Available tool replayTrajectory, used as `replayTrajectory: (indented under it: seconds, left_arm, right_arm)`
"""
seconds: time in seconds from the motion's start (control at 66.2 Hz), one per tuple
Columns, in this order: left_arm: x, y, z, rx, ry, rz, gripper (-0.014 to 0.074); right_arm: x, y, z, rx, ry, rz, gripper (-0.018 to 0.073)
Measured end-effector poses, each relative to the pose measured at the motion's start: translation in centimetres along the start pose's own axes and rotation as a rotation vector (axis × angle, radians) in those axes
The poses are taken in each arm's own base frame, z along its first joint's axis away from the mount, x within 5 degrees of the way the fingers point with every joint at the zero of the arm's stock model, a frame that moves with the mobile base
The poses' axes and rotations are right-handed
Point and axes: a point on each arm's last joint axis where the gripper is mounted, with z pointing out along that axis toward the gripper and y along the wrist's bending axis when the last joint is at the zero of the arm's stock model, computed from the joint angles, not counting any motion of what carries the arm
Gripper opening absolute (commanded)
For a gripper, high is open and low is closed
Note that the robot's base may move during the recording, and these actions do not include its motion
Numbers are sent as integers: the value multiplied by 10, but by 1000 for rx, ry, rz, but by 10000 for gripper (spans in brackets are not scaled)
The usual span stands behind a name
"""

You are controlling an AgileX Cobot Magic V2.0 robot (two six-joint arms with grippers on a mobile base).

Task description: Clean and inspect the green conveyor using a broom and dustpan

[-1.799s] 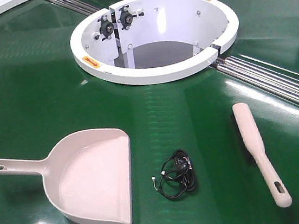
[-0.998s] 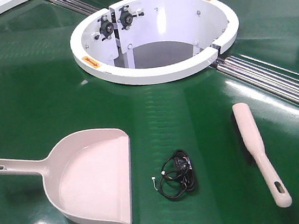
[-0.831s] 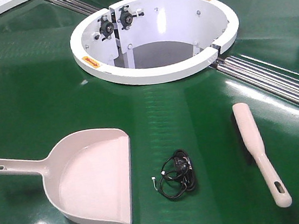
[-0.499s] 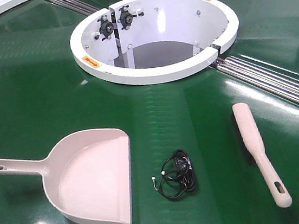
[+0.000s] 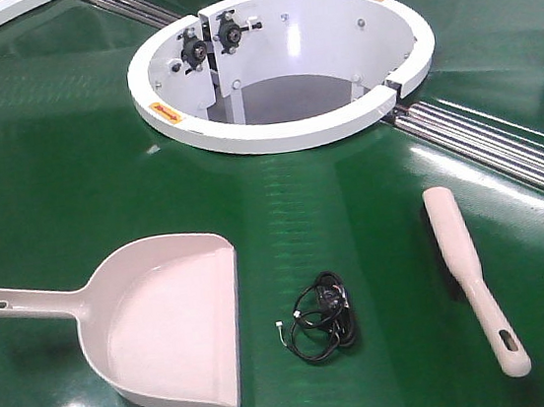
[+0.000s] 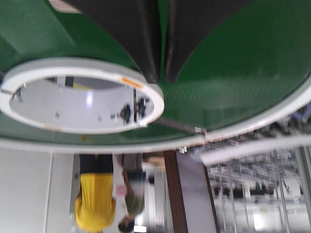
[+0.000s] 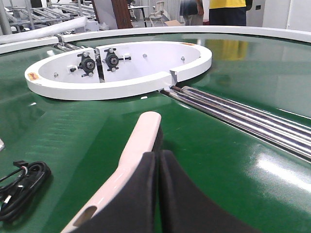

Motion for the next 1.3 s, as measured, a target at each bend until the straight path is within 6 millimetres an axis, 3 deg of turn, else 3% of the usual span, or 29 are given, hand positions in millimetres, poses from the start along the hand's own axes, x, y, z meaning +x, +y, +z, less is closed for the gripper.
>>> replayTrajectory:
  seconds: [0.091,0.287,0.62,0.801,1.088,1.3]
  left_arm:
    - [-9,1,12,11,132,0,-6]
    - [16,-1,50,42,497,-1,-6]
    - [38,-3,80,48,665,-20,31]
    - [46,-2,89,43,718,-4,145]
    - [49,-1,93,39,736,14,443]
    - [45,-1,96,34,686,21,491]
  right_arm:
    - [0,0,0,0,0,0,-5]
    - [0,0,0,0,0,0,-5]
    - [0,0,0,0,0,0,-5]
    - [0,0,0,0,0,0,-5]
    - [0,0,0,0,0,0,-5]
    - [0,0,0,0,0,0,-5]
